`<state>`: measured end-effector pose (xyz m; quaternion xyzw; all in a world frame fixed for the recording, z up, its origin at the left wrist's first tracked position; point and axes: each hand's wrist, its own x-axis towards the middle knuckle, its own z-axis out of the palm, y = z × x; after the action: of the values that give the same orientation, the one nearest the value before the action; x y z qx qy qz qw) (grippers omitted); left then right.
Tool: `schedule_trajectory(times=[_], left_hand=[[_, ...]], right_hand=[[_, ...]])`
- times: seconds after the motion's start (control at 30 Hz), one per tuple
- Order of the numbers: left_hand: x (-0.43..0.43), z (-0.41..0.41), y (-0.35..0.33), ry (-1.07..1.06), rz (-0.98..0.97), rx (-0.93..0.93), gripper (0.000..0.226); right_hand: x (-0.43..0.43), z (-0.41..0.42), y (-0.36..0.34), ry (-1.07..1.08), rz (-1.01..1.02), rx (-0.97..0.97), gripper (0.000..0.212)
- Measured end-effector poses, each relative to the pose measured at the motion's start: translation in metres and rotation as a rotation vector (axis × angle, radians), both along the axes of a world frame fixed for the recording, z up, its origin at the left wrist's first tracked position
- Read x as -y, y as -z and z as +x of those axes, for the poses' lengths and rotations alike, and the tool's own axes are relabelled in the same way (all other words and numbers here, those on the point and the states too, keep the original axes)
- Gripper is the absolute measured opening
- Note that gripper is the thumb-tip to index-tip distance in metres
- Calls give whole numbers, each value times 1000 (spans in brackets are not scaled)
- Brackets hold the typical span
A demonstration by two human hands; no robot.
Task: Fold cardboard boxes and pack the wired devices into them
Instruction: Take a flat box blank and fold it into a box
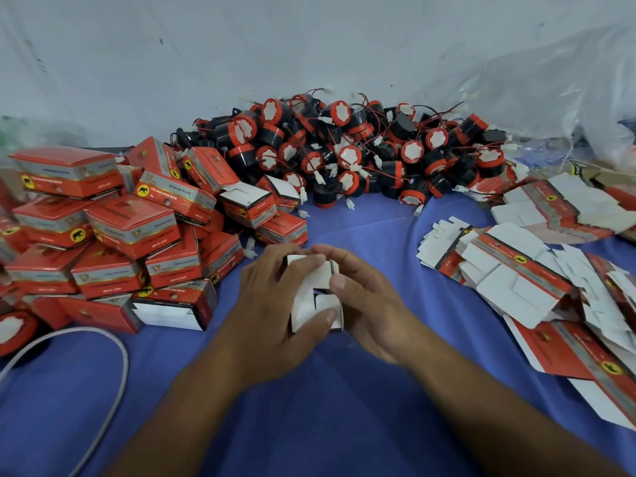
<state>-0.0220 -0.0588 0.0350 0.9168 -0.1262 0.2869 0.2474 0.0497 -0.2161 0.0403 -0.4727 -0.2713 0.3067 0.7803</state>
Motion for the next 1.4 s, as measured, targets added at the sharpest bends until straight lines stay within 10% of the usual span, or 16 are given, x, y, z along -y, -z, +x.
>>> schedule_trajectory(times=[0.67,1.4], left_hand=[[5,0,6,-41,-122,47,87],[-5,8,15,218,-122,122,60]], right_hand=[[-13,-6,11,232,-254,337,44],[2,1,13,196,-349,621,82]])
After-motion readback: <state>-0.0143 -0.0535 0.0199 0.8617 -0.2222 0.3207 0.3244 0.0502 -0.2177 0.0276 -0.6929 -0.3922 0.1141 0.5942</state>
